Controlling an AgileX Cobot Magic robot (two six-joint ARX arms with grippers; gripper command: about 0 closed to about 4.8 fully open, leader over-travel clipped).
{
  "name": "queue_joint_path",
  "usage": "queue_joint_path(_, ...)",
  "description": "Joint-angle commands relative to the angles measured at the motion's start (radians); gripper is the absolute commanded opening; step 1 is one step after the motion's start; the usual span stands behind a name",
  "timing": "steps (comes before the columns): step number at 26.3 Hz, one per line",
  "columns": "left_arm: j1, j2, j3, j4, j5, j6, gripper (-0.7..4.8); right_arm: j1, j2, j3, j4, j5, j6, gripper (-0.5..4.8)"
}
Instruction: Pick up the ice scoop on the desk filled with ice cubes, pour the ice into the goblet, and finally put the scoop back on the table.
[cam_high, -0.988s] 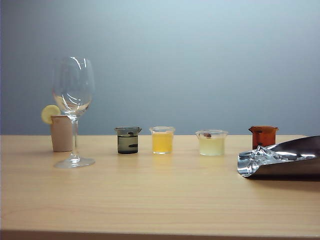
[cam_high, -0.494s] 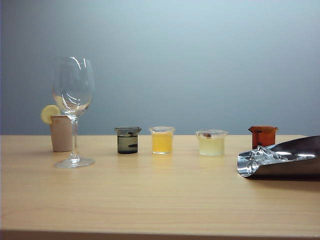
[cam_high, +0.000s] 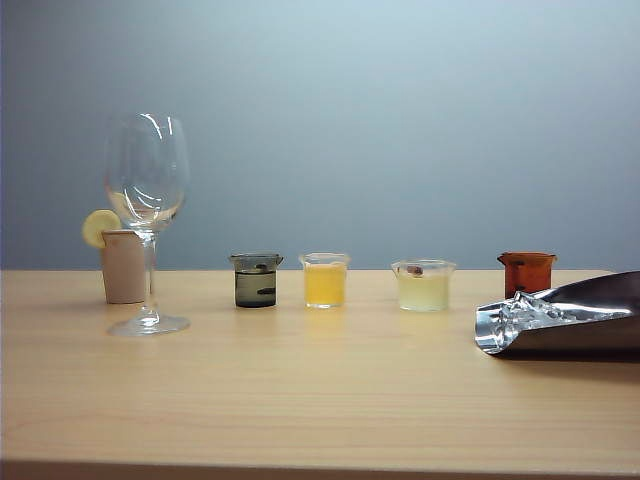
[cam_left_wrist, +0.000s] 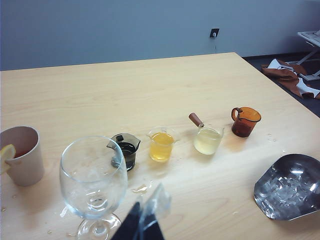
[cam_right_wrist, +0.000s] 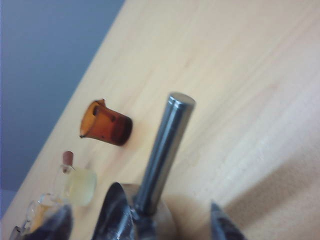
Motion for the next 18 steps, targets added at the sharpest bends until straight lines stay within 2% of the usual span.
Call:
queue_joint_path(1,0.001,-0.002,0.003,0.021,0.006,0.003,-0.05,0.0,0.01,0.0,0.055,0.0,-0.001,3.28)
queue_joint_path(4,0.001,-0.002,0.003,0.021,0.006,0.004,-0.05,0.0,0.03,0.0,0.076,0.001,0.026,3.31)
queue_joint_path(8,0.001,-0.002,0.003,0.021,0.006,0.004,-0.05,0.0,0.076,0.0,0.105,0.0,0.131,3.92)
queue_joint_path(12,0.001,-0.002,0.003,0.036,0.006,0.003,-0.05,0.0,0.203,0.002,0.215,-0.019,0.206,3.92)
queue_joint_path(18,0.001,-0.002,0.003,0.072,0.006,0.003,-0.05,0.0,0.382,0.005,0.38,-0.056,0.206,3.91)
